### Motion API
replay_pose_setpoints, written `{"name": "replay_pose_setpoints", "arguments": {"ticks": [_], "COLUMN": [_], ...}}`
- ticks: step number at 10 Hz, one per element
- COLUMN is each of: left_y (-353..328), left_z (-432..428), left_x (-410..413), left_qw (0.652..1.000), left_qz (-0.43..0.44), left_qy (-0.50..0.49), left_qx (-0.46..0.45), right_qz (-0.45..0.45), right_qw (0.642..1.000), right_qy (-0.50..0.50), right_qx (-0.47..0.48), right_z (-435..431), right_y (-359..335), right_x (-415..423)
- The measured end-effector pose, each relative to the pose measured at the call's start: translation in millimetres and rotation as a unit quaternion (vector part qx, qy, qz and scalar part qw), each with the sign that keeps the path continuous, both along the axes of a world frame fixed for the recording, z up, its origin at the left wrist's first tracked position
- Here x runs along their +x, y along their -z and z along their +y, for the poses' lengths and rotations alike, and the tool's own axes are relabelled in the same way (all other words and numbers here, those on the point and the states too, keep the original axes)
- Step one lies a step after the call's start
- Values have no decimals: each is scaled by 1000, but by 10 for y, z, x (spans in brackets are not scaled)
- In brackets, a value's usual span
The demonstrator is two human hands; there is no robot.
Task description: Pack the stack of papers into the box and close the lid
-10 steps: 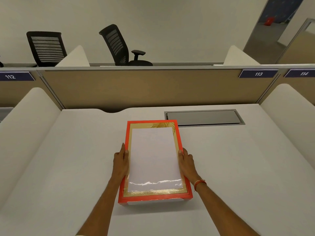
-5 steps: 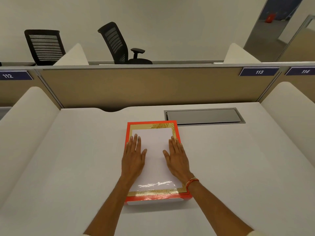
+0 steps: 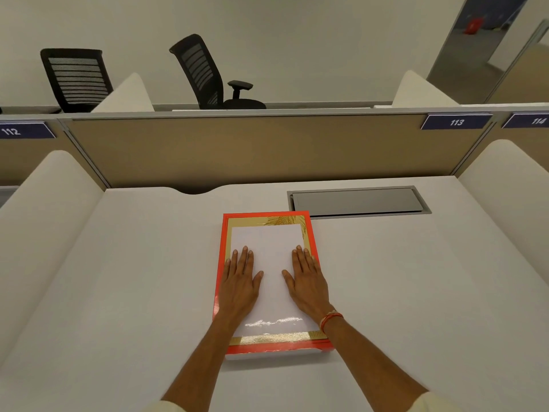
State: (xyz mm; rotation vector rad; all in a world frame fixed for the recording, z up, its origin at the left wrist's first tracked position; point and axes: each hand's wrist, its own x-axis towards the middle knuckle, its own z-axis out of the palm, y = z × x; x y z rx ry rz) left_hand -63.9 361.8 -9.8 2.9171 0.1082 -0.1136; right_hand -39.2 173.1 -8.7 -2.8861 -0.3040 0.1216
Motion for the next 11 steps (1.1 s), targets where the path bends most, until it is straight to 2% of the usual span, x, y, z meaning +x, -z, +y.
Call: {"name": "replay_pose_setpoints", "arguments": {"ticks": [3,7,11], "left_y": [41,45,-73], "left_z": [-10,-25,-139], "left_x": [-30,-49,-62], "left_qw": [999,999,999], "left_qz": [-34,-13,-31], "left_qy": [5,9,-18], "left_qx": [-24,29,-4], "right_qz": [-8,-16,-6], "right_qw": [1000,1000,999], "right_qy": [4,7,0], "right_qx": [-8,8,39], "right_z": [7,22,-99], "right_y": [54,56,-48], "right_x": [-9,-34,-53]}}
